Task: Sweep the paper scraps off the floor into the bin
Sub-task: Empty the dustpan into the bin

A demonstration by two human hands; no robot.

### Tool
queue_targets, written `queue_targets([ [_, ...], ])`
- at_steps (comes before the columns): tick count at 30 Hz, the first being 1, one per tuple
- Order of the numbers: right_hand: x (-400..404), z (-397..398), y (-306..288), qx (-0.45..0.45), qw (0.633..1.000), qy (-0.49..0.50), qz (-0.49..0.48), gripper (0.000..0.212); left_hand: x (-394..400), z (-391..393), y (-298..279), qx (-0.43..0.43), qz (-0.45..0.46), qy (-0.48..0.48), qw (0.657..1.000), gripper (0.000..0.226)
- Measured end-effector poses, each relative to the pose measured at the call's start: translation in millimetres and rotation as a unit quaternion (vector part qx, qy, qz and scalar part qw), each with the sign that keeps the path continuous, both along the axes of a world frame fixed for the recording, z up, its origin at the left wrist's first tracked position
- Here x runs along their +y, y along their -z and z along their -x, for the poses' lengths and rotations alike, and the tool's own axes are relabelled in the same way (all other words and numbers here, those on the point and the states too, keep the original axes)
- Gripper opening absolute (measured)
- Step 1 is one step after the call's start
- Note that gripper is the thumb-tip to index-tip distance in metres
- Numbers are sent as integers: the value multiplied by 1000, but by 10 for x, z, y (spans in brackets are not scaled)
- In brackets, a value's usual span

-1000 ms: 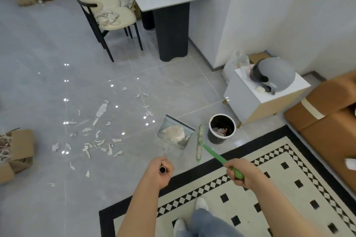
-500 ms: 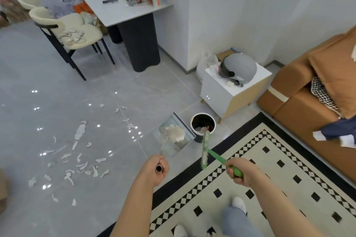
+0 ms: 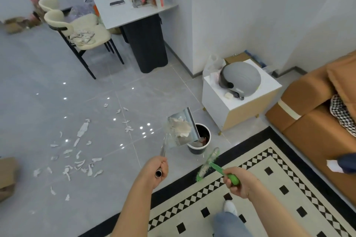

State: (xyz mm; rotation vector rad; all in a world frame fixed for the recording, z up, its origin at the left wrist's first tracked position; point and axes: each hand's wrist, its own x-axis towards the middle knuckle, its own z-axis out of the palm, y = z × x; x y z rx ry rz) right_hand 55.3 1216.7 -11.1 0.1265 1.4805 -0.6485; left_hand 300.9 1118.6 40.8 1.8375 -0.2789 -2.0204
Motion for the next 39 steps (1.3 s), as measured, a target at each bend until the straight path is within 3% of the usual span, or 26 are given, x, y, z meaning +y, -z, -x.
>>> queue_targets([
  [8, -300, 789, -108, -7, 997, -73, 0, 9, -71, 988, 134, -148, 16, 54, 987, 20],
  [17, -591, 967, -170, 15, 995, -99, 7, 6, -217, 1358, 367, -225, 52, 193, 953, 29],
  [22, -656, 1053, -236, 15, 994, -102, 21, 6, -173, 1482, 441, -271, 3, 262, 926, 4],
  [26, -638, 1058, -218, 23, 994, -105, 21, 7, -101, 1438, 506, -281, -5, 313, 907, 7],
  [29, -601, 989, -217, 31, 993, -115, 19, 8, -93, 1362, 497, -254, -28, 269, 929, 6],
  [32, -553, 939, -218, 37, 992, -119, 15, 10, -84, 1314, 453, -210, -53, 184, 959, 25],
  [39, -416, 925, -251, 38, 994, -102, 15, 8, -49, 1238, 518, -158, -33, 154, 975, 20],
])
